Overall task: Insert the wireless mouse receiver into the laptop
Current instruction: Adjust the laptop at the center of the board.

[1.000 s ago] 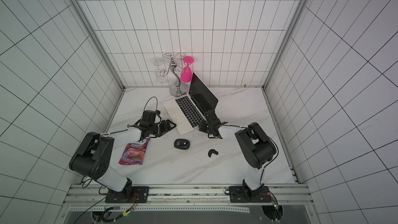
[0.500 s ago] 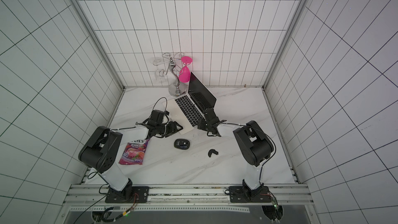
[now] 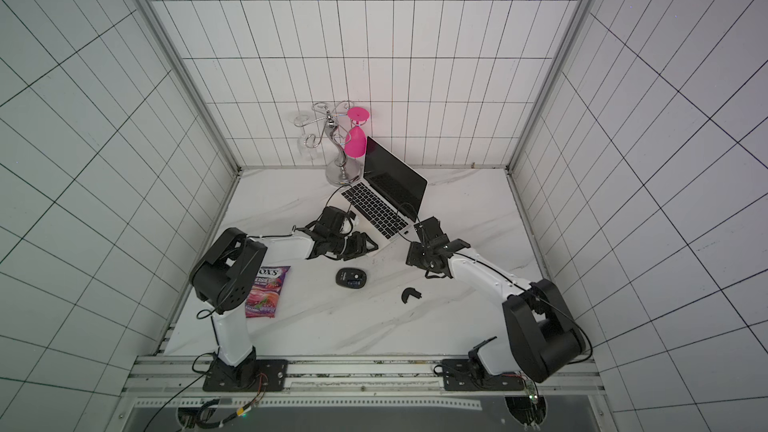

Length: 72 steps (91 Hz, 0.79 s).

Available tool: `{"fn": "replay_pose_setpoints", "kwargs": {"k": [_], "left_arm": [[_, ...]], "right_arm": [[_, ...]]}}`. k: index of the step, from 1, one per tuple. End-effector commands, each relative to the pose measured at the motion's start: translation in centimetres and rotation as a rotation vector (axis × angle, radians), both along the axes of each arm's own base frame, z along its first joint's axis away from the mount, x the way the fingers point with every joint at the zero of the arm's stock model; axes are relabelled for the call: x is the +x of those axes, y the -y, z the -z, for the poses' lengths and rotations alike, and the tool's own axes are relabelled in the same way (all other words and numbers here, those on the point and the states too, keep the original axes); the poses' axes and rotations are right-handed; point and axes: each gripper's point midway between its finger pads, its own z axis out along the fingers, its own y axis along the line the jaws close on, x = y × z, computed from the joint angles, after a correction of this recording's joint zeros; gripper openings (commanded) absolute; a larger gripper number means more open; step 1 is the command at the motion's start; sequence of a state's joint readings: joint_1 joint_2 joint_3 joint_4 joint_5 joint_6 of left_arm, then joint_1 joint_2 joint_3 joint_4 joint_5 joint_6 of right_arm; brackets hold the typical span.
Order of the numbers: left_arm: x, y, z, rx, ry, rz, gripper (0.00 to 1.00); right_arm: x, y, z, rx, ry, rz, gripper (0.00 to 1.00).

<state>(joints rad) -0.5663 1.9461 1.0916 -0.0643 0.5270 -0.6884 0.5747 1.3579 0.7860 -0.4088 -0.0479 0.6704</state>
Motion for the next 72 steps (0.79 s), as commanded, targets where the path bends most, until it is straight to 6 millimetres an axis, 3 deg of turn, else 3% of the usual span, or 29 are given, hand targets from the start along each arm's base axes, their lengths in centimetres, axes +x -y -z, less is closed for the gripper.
{"fn": "replay_pose_setpoints", "kwargs": {"k": [1,11,19,39,55,72], "left_arm": [[0.6,3.7,-0.7,-0.036,0.059,0.071,0.65],[0.7,6.1,-1.6,-0.036,0.101,0.116,0.71],[1.2,6.0,-3.4,-0.019,0.174,0.104,0.79],[1.0,0.1,-7.2,0.019,0.265,0.000,0.86],[-0.6,-4.6,-7.6,0.041,0.235,-0.078,0.86],[-2.2,-6.9,-8.2,0.051,0.233,-0.129,0.86]], "right_arm": [[-6.1,1.8,1.3,-0.008,-0.222,-0.025,0.61],[-9.9,0.5,1.5,0.099,-0.337,-0.059,0.61],[-11.5,-0.5,1.7,0.147,-0.371,-0.077,0.61],[-12.5,-3.4,1.8,0.278,-0.389,-0.183,0.62],[-11.8,-4.0,3.1,0.241,-0.375,-0.229,0.61],[-11.0,-4.8,4.4,0.207,-0.397,-0.284,0.59]]}}
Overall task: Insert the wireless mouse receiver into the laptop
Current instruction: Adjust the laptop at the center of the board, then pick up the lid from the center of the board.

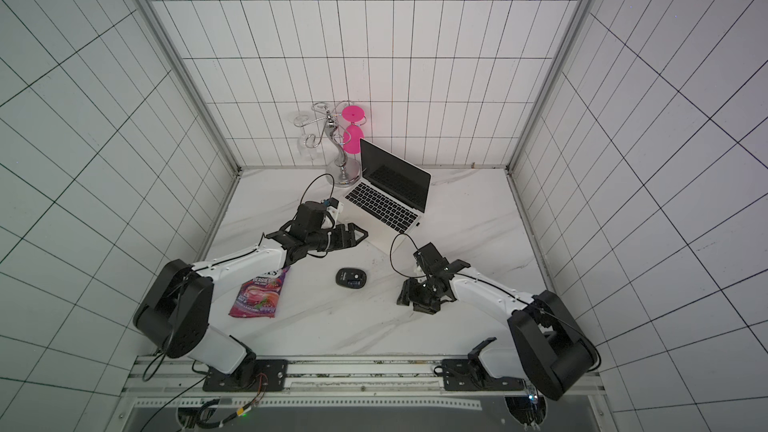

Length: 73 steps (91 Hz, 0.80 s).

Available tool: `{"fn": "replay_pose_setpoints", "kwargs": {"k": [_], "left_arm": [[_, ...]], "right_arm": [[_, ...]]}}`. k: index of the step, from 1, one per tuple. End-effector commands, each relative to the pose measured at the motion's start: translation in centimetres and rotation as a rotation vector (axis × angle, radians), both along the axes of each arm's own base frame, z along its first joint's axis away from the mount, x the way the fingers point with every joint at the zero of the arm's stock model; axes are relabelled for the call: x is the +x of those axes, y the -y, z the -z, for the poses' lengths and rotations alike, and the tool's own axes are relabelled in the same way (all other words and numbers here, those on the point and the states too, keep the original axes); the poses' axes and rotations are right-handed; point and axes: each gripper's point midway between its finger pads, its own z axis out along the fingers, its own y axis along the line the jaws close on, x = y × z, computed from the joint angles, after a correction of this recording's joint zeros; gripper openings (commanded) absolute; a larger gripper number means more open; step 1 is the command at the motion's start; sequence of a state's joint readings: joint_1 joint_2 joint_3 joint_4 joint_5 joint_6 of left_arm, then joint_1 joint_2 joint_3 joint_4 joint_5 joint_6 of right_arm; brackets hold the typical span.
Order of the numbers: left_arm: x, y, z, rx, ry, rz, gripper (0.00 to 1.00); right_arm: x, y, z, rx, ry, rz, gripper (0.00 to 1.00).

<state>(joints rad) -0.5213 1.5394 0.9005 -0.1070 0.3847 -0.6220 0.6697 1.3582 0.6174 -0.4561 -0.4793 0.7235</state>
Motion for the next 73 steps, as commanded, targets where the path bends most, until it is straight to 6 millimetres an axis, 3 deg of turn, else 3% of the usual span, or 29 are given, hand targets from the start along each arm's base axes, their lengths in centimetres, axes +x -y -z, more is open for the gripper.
{"fn": "replay_pose_setpoints", "kwargs": {"k": [1,29,47,62,73], "left_arm": [[-1.1,-1.4,0.4,0.030,-0.014,-0.031,0.86],[-3.2,-4.4,0.6,0.076,-0.025,-0.084,0.86],[-3.6,-5.2,0.7,0.078,-0.027,-0.103,0.86],[-4.6,-5.2,0.2,0.059,-0.008,-0.076,0.86],[-5.7,-5.3,0.0,0.042,-0.001,-0.051,0.86]], "right_arm": [[0.9,-1.2,0.1,0.017,0.037,-0.070,0.59],[4.7,-3.0,0.8,-0.025,0.123,-0.148,0.55],[7.5,-4.8,0.6,-0.007,0.173,-0.121,0.55],[8.2,-6.6,-1.7,0.089,0.216,-0.157,0.57],[8.2,-5.5,-3.3,0.075,0.289,-0.193,0.62]]}}
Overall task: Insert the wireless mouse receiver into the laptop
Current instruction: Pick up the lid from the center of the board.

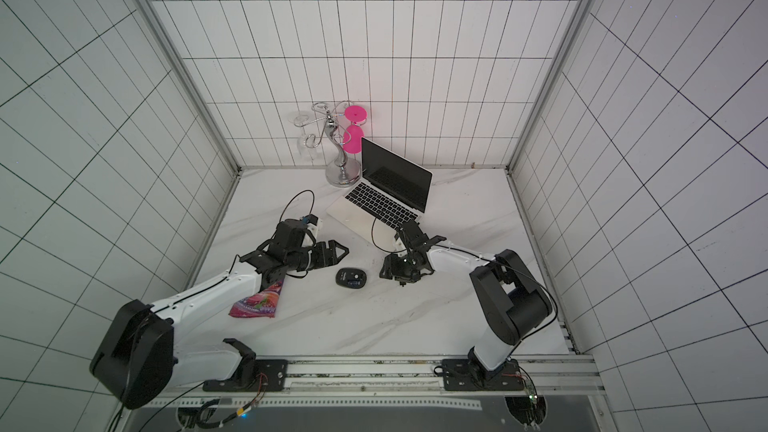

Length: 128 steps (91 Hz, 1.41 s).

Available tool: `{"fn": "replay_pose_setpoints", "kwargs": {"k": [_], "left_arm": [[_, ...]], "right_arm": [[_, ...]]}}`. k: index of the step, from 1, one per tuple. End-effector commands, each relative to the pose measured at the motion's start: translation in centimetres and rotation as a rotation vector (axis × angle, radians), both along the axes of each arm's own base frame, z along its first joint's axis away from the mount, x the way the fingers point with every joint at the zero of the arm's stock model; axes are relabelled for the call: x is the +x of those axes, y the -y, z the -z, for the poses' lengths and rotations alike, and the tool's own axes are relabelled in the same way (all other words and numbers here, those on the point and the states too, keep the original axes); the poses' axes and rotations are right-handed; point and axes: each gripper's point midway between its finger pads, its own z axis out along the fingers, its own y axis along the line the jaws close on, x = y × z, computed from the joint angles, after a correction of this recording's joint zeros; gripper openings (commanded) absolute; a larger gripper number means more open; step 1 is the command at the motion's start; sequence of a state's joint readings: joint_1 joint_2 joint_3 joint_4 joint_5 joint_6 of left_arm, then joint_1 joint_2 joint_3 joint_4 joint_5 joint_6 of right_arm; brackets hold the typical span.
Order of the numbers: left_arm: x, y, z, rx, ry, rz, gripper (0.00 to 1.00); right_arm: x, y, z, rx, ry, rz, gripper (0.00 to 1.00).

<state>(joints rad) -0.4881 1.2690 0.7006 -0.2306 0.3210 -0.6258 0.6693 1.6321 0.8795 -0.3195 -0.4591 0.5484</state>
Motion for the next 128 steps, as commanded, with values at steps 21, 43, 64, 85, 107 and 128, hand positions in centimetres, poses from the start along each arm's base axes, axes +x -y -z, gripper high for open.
{"fn": "replay_pose_setpoints", "kwargs": {"k": [21,43,64,85,107,128], "left_arm": [[-3.9,0.8,0.1,-0.049,-0.007,0.088,0.86],[-5.1,1.2,1.2,-0.064,-0.044,0.087,0.86],[-5.7,1.4,1.7,-0.070,-0.071,0.108,0.85],[-6.1,1.6,2.2,-0.070,-0.089,0.125,0.85],[-6.4,1.9,2.6,-0.094,-0.114,0.132,0.83],[-6.9,2.1,3.4,-0.100,-0.150,0.142,0.77]], "right_arm": [[3.1,1.9,-1.6,-0.025,0.141,-0.098,0.67],[3.8,2.0,0.8,-0.065,0.101,-0.149,0.67],[0.1,3.4,2.1,-0.066,-0.032,-0.121,0.64],[-4.7,3.1,1.3,-0.024,-0.142,-0.128,0.58],[-2.4,5.5,0.5,-0.274,0.011,-0.187,0.60],[-2.4,4.2,0.7,-0.361,0.062,-0.345,0.58]]}}
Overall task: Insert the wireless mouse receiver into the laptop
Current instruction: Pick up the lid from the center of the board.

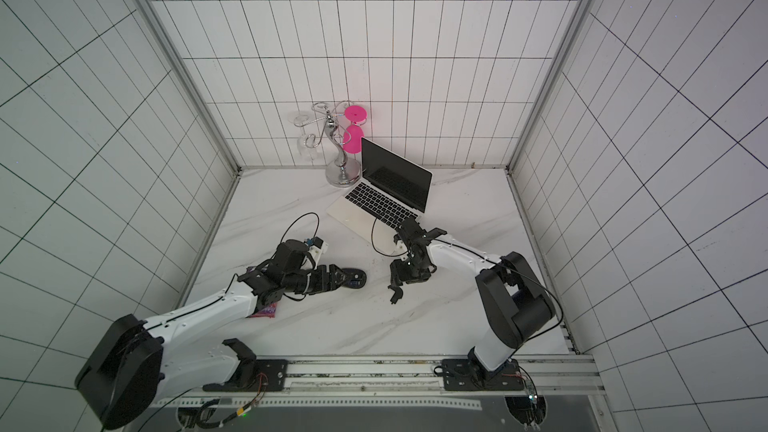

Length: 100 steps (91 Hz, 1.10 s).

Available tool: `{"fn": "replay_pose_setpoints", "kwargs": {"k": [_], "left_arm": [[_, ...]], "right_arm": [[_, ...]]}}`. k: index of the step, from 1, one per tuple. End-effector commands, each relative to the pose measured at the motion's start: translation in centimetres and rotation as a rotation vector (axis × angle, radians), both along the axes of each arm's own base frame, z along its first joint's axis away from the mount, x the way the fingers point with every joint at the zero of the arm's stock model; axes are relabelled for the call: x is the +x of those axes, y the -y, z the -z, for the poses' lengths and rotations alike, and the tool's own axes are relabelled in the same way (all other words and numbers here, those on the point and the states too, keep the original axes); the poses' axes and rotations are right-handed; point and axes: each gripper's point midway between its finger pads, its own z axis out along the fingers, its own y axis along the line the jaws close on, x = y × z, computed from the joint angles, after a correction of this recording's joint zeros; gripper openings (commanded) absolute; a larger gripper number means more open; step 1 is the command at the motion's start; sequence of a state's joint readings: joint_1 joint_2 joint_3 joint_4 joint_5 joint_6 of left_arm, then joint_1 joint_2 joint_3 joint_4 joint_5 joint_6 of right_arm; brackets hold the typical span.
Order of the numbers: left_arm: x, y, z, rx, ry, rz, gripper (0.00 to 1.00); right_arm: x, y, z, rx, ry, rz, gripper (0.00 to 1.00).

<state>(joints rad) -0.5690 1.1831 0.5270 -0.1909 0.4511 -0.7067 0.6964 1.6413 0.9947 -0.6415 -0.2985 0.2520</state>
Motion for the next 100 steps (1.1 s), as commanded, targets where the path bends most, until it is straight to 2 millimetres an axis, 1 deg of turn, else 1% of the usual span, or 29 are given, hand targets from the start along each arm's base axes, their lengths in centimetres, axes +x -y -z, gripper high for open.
{"fn": "replay_pose_setpoints", "kwargs": {"k": [1,7,22,34,36,44,59,67,83,95,100], "left_arm": [[-0.3,0.4,0.3,-0.015,-0.009,0.019,0.77],[-0.3,0.4,0.6,-0.011,-0.015,0.019,0.76],[-0.3,0.4,0.8,-0.010,-0.021,0.019,0.71],[-0.4,0.4,0.9,-0.008,-0.024,0.019,0.67],[-0.4,0.4,0.8,-0.009,-0.023,0.019,0.66],[-0.4,0.5,0.8,-0.013,-0.025,0.023,0.63],[-0.6,0.6,1.1,-0.016,-0.037,0.036,0.59],[-0.8,0.8,1.2,-0.021,-0.049,0.046,0.57],[-1.4,1.3,1.5,-0.034,-0.068,0.081,0.57],[-1.9,2.2,1.6,-0.056,-0.078,0.126,0.54],[-2.2,2.6,1.6,-0.061,-0.083,0.149,0.53]], "right_arm": [[-0.9,0.7,0.7,-0.110,0.003,-0.102,0.58],[-1.0,0.1,0.7,-0.118,0.021,-0.137,0.58],[-1.0,-1.1,1.4,-0.161,0.049,-0.213,0.54],[-1.3,-1.6,2.0,-0.192,0.059,-0.250,0.51],[-1.7,-1.2,2.3,-0.215,0.045,-0.259,0.50],[-2.1,-0.6,2.7,-0.263,0.044,-0.275,0.45],[-2.0,0.6,3.5,-0.333,0.056,-0.262,0.34],[-1.9,0.9,3.8,-0.349,0.056,-0.249,0.33],[-1.9,1.2,4.7,-0.369,0.051,-0.225,0.34],[-2.5,1.5,5.2,-0.371,0.020,-0.204,0.27],[-2.9,1.2,5.3,-0.351,-0.001,-0.188,0.24]]}}
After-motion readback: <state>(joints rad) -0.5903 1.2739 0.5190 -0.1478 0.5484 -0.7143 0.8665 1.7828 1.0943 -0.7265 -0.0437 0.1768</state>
